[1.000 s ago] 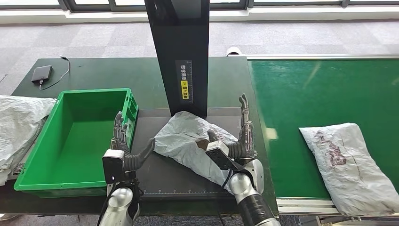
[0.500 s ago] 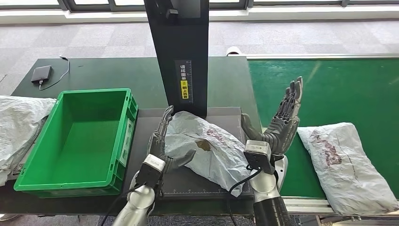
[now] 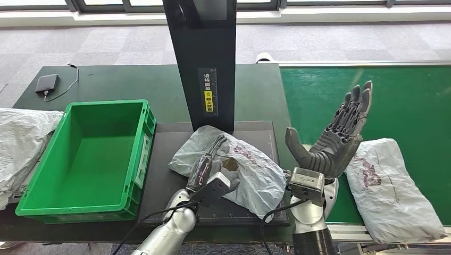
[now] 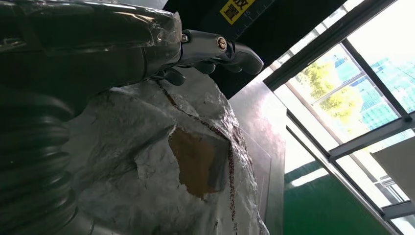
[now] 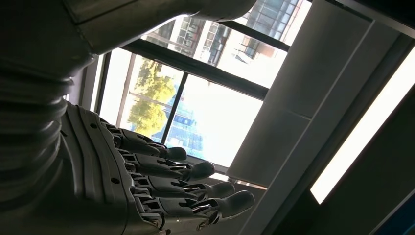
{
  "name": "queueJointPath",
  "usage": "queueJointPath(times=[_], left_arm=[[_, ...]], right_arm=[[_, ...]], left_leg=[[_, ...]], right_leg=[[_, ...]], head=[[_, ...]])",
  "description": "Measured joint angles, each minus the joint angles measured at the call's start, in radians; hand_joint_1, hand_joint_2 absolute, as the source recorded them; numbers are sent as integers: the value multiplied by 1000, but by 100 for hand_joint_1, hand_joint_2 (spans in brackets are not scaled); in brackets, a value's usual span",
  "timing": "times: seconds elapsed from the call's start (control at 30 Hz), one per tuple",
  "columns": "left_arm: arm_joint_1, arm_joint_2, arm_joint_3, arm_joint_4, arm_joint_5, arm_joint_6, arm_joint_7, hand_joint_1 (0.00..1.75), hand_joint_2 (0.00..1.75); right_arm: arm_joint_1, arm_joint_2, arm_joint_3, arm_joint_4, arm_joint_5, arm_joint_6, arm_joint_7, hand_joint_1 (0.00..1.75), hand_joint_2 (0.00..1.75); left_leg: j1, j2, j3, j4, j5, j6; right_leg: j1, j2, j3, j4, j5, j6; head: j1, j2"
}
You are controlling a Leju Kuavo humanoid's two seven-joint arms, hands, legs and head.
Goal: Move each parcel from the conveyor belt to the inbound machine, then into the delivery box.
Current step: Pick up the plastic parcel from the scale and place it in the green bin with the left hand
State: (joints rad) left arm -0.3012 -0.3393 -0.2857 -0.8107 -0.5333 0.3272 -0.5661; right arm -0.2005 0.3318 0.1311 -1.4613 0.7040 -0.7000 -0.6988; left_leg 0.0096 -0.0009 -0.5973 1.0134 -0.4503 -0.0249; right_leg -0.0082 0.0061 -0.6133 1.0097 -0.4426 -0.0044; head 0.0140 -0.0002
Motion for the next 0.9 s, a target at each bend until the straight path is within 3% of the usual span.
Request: queueJointPath(times=[0.27,0.4,0.43,0.53,0.57,0.9], left_arm=[[-17,-6,0,51,-9,9,10,0,175],[-28,-10,0,80,-102,42,84,0,175],[-33,-11,0,90,-130,52,108,33,175],[-48,-16,-5,126,-211,77,181,164,175],[-54,-18,-8,139,-239,80,205,175,175],[-108,-26,-63,244,-397,51,314,175,175]], right_arm=[[4,-2,0,-11,-1,0,0,0,175],[6,-2,1,-20,-1,0,0,0,175],[6,-2,2,-23,-1,0,0,0,175],[7,-2,5,-30,-2,0,0,0,175],[7,-2,6,-31,-3,0,0,0,175],[7,-2,7,-32,-5,0,0,0,175]], left_leg=[[0,0,0,0,0,0],[0,0,0,0,0,0],[0,0,0,0,0,0],[0,0,0,0,0,0],[0,0,0,0,0,0],[0,-1,0,0,0,0]], right_leg=[[0,0,0,0,0,0],[0,0,0,0,0,0],[0,0,0,0,0,0],[0,0,0,0,0,0],[0,0,0,0,0,0],[0,-1,2,0,0,0]], head=[[0,0],[0,0],[0,0],[0,0],[0,0],[0,0]])
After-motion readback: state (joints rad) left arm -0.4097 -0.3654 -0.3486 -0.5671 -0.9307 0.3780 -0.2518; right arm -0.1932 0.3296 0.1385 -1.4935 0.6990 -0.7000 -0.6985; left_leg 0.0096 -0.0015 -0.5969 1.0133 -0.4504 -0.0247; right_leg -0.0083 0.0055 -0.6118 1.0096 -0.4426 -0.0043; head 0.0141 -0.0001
